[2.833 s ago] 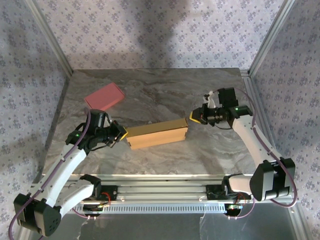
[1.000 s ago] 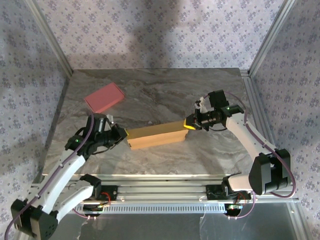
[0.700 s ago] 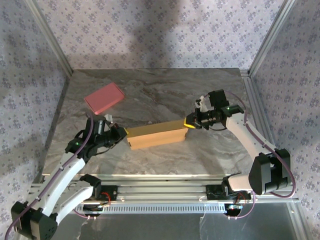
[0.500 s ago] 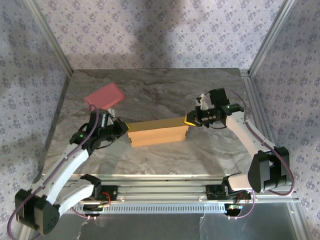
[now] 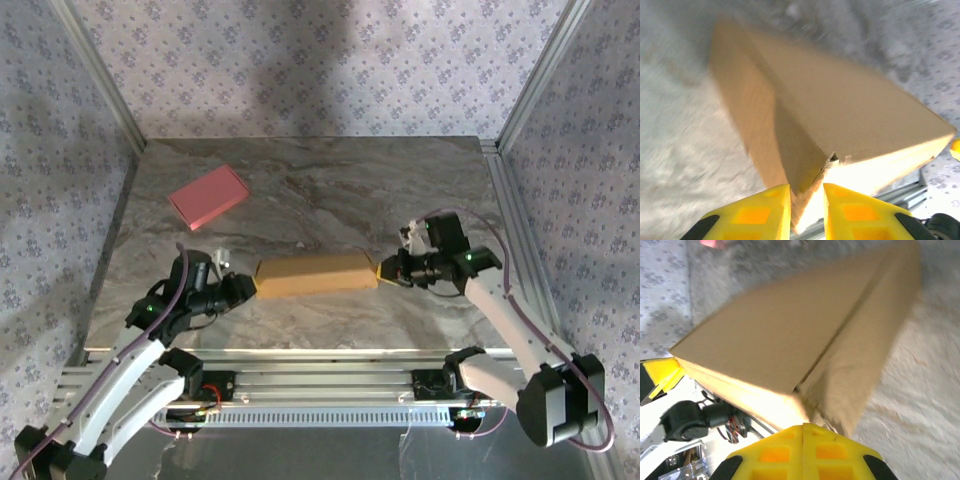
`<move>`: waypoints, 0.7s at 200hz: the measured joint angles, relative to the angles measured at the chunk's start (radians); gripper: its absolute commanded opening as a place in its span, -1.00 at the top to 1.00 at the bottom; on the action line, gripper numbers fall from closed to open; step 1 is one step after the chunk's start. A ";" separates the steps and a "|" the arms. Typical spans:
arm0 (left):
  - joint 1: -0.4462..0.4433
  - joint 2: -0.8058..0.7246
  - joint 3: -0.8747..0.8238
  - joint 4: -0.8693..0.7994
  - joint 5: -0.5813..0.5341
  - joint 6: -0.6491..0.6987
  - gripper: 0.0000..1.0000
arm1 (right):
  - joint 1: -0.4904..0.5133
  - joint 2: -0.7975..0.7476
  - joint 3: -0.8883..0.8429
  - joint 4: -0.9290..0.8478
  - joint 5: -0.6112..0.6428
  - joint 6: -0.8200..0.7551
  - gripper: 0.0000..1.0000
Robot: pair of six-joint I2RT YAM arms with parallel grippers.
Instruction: Fold the paper box
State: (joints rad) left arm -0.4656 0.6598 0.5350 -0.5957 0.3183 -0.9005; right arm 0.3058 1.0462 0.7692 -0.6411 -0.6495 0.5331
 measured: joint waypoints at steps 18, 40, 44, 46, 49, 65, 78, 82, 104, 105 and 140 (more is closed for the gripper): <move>0.001 0.011 -0.091 -0.022 0.006 -0.035 0.56 | 0.002 -0.003 -0.083 0.016 0.019 0.039 0.89; 0.001 0.091 -0.136 -0.013 0.011 -0.070 0.58 | 0.004 0.084 -0.114 0.056 0.040 0.072 0.89; 0.001 0.114 -0.136 -0.004 0.010 -0.072 0.58 | 0.005 0.103 -0.112 0.066 0.043 0.073 0.88; 0.001 0.125 -0.136 0.002 0.010 -0.074 0.58 | 0.005 0.114 -0.111 0.071 0.045 0.075 0.88; 0.001 0.142 -0.135 0.010 0.010 -0.074 0.58 | 0.005 0.130 -0.108 0.077 0.046 0.076 0.88; 0.001 0.205 -0.124 0.024 0.005 -0.079 0.52 | 0.005 0.197 -0.077 0.084 0.060 0.074 0.78; 0.005 0.231 -0.088 0.019 -0.005 -0.084 0.39 | 0.004 0.208 -0.037 0.079 0.080 0.060 0.53; 0.008 0.234 -0.070 0.016 -0.009 -0.079 0.33 | 0.002 0.203 -0.021 0.073 0.089 0.061 0.44; 0.053 0.236 0.047 -0.006 -0.031 -0.081 -0.65 | -0.033 0.153 0.060 0.043 0.156 0.033 -0.96; 0.055 0.236 0.051 -0.006 -0.030 -0.085 -0.82 | -0.037 0.148 0.064 0.039 0.161 0.028 -0.98; 0.253 0.256 0.225 -0.061 -0.030 -0.030 -1.00 | -0.191 -0.007 0.134 -0.008 0.317 -0.015 -0.99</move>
State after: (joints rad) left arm -0.2131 0.9154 0.7601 -0.6571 0.2886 -0.9306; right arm 0.1150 1.0389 0.9035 -0.6495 -0.3328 0.5182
